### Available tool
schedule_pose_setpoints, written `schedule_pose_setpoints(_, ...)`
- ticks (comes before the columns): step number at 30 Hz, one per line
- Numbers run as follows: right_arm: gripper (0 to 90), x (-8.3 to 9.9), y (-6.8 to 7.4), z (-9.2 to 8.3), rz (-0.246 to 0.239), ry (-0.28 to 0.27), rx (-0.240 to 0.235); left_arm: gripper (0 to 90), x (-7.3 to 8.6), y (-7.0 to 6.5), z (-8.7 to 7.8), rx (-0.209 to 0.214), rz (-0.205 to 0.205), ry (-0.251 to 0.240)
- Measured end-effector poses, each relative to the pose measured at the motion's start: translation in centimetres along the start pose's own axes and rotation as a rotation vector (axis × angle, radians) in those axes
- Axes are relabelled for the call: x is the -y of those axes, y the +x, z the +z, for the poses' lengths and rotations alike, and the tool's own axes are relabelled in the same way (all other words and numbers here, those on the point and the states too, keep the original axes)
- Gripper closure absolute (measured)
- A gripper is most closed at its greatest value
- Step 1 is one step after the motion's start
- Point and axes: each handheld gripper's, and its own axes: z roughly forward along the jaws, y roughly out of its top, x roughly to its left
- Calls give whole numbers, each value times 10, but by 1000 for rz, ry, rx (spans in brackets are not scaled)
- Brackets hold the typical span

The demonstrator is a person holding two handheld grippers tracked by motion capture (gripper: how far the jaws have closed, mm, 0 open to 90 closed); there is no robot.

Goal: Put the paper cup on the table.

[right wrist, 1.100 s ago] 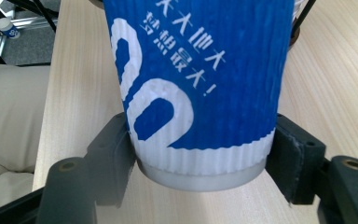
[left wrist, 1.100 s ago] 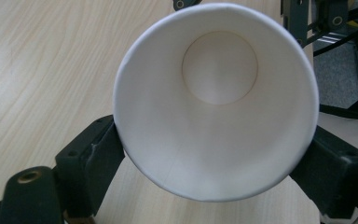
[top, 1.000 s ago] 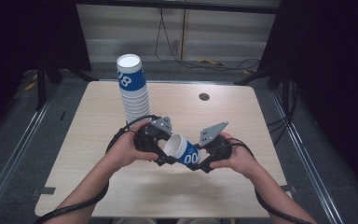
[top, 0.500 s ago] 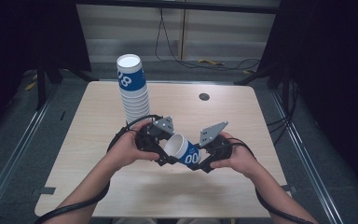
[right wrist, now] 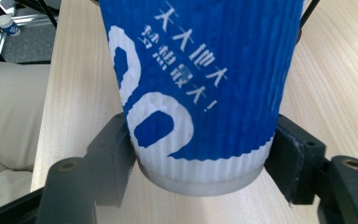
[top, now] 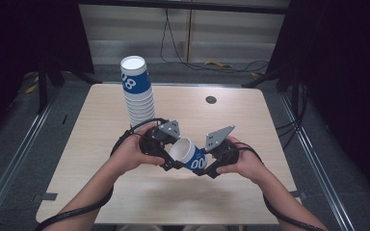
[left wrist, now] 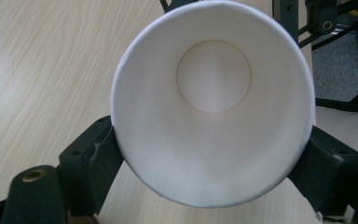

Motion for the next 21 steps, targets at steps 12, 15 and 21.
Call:
schedule_pose_setpoints(12, 299, 0, 3, 7, 19, -31, -23, 213, 0, -2, -6, 10, -19, 50)
schedule_pose_setpoints(15, 267, 1, 3, 8, 30, -42, -22, 216, 0, -2, -7, 11, -38, 59)
schedule_pose_setpoints(21, 208, 2, 4, 10, 50, -30, -16, 217, 1, -2, -8, 7, -40, 76)
